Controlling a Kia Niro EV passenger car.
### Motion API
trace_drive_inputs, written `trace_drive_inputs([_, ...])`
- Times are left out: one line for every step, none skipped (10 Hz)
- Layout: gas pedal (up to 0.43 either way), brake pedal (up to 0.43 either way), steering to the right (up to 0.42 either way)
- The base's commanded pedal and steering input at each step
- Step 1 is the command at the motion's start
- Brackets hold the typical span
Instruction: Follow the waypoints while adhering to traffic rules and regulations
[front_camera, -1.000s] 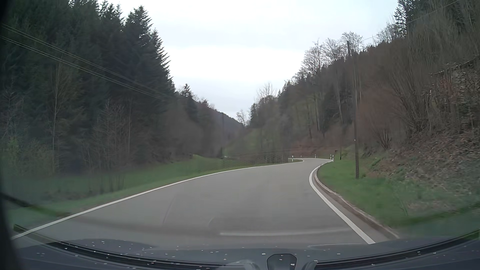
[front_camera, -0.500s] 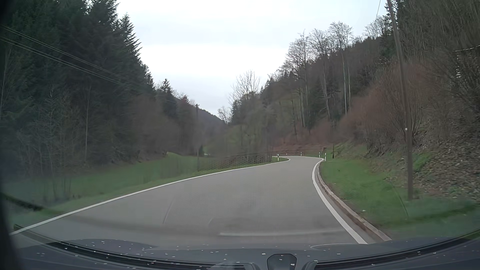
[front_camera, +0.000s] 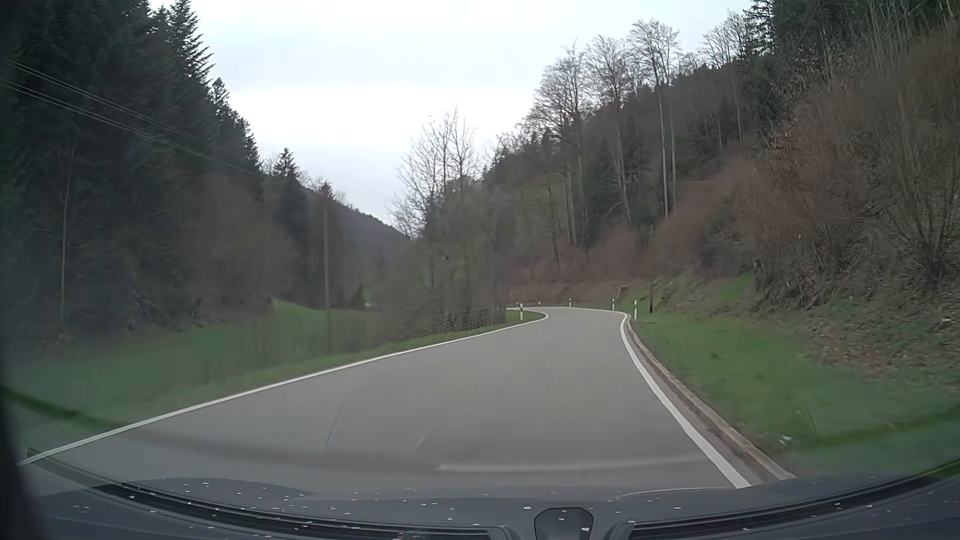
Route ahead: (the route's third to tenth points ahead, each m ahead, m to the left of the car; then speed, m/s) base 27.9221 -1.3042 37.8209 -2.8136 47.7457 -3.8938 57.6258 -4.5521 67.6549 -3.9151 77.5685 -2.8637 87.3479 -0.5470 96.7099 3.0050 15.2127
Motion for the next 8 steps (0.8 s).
trace_drive_inputs([0.209, 0.000, 0.048])
trace_drive_inputs([0.197, 0.000, 0.048])
trace_drive_inputs([0.087, 0.000, 0.048])
trace_drive_inputs([0.000, 0.000, 0.048])
trace_drive_inputs([0.000, 0.000, 0.048])
trace_drive_inputs([0.000, 0.000, 0.046])
trace_drive_inputs([0.000, 0.000, 0.045])
trace_drive_inputs([0.000, 0.000, 0.042])
